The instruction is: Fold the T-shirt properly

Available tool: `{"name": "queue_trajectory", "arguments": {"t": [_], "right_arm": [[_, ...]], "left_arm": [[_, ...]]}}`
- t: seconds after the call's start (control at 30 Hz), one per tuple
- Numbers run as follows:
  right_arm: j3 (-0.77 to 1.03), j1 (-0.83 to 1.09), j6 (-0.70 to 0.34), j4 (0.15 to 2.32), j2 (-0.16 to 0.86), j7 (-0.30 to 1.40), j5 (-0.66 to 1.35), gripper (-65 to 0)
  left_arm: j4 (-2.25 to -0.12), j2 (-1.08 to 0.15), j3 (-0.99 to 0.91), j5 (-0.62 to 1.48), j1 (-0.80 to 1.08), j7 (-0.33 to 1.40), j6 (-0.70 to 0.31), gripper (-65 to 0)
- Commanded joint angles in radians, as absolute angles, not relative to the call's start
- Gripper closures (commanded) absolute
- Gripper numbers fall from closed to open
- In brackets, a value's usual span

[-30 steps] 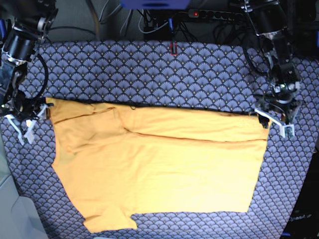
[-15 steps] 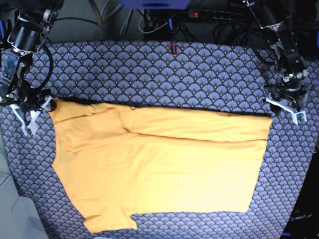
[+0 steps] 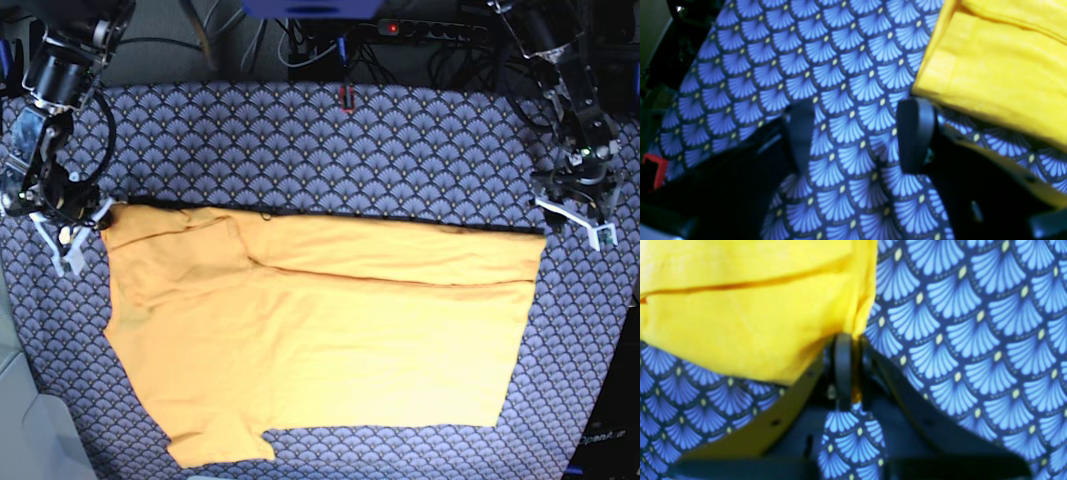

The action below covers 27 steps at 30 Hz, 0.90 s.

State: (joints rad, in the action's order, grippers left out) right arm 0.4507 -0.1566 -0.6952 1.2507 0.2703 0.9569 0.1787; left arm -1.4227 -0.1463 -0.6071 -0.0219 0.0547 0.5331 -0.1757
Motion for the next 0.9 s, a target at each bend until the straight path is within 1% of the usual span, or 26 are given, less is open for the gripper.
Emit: {"name": "queue_trajectory", "arguments": {"t": [0.0,0.23,0.4,0.53,0.67,0.87], "right_arm": [[0.450,-0.171,-0.698,1.257,0.286,0.960,0.168,0.0],[0.450,-0.176,-0.698,1.259,0.309,0.960,0.166,0.0],[0.450,-0.176,-0.698,1.259,0.309,0.960,0.166,0.0],[0.449,-0.174,-0.698,1.259,0.308,0.960,0.166,0.0],[0.444,-0.174,-0.698,1.259,0.308,0.960,0.166,0.0],[0.443,-0.174,-0.698,1.259,0.308,0.960,0.166,0.0]], "left_arm": [[-1.434,-0.159,-0.608,-0.021,0.041,0.504,-0.170,-37.7],[-1.428,-0.157,-0.604,-0.021,-0.004,0.504,-0.170,-37.9],[-1.323,-0.157,-0.604,-0.021,-0.067,0.503,-0.170,-37.9],[-1.283,-0.156,-0.599,-0.021,-0.091,0.499,-0.173,-37.9],[-1.307,-0.124,-0.578,-0.021,-0.093,0.489,-0.228,-37.7],[-1.302,-0.102,-0.578,-0.024,-0.110,0.487,-0.236,-37.6]]}}
